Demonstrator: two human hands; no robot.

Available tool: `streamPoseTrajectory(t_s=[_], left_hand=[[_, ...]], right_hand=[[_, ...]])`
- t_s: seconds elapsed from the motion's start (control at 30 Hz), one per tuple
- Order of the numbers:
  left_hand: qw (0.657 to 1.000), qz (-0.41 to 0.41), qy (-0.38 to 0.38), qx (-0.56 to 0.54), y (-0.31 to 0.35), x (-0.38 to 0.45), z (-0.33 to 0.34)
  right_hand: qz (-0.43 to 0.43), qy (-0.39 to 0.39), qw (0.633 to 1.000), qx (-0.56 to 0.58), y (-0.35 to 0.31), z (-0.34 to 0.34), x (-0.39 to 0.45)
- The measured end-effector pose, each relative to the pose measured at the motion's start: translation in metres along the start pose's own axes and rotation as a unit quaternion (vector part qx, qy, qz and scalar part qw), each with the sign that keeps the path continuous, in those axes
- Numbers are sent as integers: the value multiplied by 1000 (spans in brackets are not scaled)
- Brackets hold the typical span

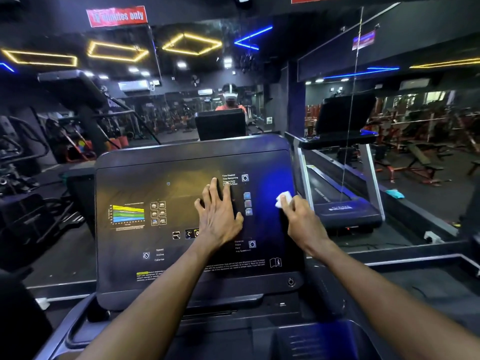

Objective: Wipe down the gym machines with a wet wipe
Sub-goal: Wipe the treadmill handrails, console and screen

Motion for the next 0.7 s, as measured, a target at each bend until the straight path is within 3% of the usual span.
streamPoseTrajectory(t_s=[0.1, 0.13, 0.27, 0.3, 0.4, 0.43, 0.53, 0.57, 0.7], left_hand=[[1000, -4, 5, 2, 0, 2, -1], [1000, -4, 5, 1, 1, 3, -1], [1000, 0, 12, -2, 1, 5, -4], [1000, 0, 15, -4, 0, 6, -5], [1000, 3, 19, -3, -2, 10, -7], [1000, 4, 19, 1, -3, 11, -7], [1000, 6, 19, 5, -5, 19, -12], [1000, 5, 18, 7, -5, 23, -13], [1000, 5, 1, 9, -7, 34, -16]], right_hand=[[-166, -73, 983, -37, -22, 11, -13], [-174, -67, 982, -41, -19, 5, -6], [52, 29, 997, 45, 7, -15, 34], [35, 14, 998, 40, 0, -15, 37], [-163, -41, 986, -13, -26, -10, 29], [-164, -41, 985, -17, -22, -18, 37], [20, 36, 998, 37, 9, -41, 74], [30, 33, 998, 37, 8, -42, 77], [-184, -56, 981, -35, -28, -29, 65]])
Point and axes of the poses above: each hand's wrist, its own x-axis towards the middle knuckle, its own z-axis out of the palm, y = z × x, the point moved 5 cm from there along x, towards the middle knuckle, and after that the axes turned 4 degrees about z, right-handed, at the moved point
